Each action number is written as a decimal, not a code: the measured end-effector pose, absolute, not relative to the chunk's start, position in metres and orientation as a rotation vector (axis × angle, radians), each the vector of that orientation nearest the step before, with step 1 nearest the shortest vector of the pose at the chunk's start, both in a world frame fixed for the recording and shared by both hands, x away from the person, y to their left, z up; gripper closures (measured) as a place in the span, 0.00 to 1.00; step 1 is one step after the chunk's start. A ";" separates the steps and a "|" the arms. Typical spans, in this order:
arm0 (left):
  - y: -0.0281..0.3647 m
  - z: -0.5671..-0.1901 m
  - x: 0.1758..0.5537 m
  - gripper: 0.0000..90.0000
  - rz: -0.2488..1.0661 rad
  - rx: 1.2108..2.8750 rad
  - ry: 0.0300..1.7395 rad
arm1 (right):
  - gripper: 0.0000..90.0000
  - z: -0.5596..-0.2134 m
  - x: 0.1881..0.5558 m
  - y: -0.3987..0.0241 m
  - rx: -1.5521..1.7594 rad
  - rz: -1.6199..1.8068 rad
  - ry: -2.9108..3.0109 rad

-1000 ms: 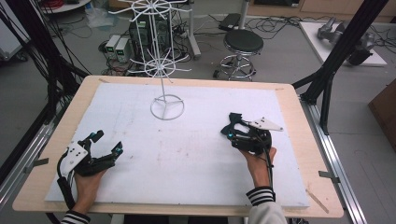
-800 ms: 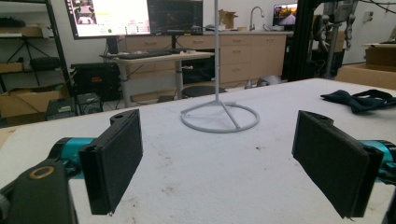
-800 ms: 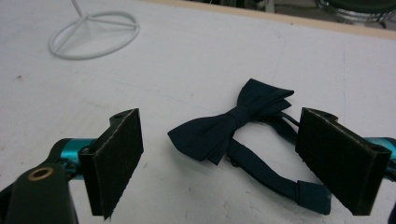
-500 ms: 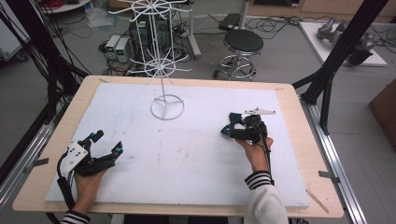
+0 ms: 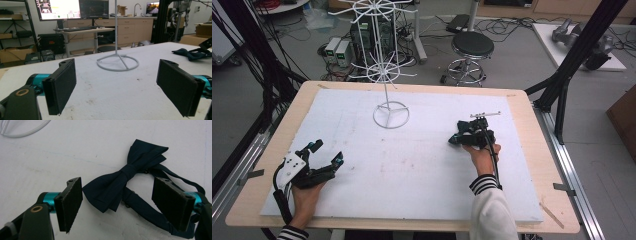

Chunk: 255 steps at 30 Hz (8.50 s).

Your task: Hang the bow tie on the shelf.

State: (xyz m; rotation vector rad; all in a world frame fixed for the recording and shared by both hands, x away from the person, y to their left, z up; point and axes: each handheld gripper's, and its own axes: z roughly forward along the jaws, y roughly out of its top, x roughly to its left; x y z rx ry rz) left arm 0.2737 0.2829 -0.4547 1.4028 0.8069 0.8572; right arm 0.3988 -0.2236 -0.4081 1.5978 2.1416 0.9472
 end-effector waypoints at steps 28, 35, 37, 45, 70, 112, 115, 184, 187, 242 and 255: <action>0.283 -0.455 0.274 0.18 0.856 1.401 0.806 | 0.52 -0.420 0.415 -0.216 1.761 0.870 2.207; 0.283 -0.455 0.274 0.18 0.857 1.399 0.806 | 0.61 -0.421 0.416 -0.216 1.771 0.848 2.232; 0.283 -0.455 0.274 0.18 0.857 1.399 0.805 | 0.65 -0.422 0.416 -0.216 1.774 0.837 2.236; 0.283 -0.455 0.274 0.18 0.857 1.397 0.805 | 0.79 -0.424 0.417 -0.215 1.771 0.808 2.257; 0.283 -0.455 0.273 0.18 0.857 1.397 0.805 | 0.95 -0.414 0.411 -0.207 1.662 0.949 2.223; 0.282 -0.455 0.273 0.18 0.861 1.403 0.802 | 0.95 -0.354 0.372 -0.186 1.304 1.479 1.848; 0.282 -0.455 0.273 0.18 0.862 1.402 0.801 | 0.95 -0.349 0.371 -0.180 1.288 1.495 1.845; 0.283 -0.455 0.273 0.18 0.858 1.396 0.801 | 0.95 -0.314 0.385 -0.069 0.832 1.607 1.882; 0.283 -0.455 0.273 0.18 0.858 1.395 0.801 | 0.95 -0.315 0.386 -0.067 0.840 1.602 1.886; 0.282 -0.455 0.273 0.18 0.863 1.398 0.795 | 0.29 -0.332 0.399 -0.059 0.855 1.575 1.972; 0.283 -0.455 0.273 0.18 0.858 1.401 0.802 | 0.12 -0.330 0.351 -0.127 0.799 1.590 1.919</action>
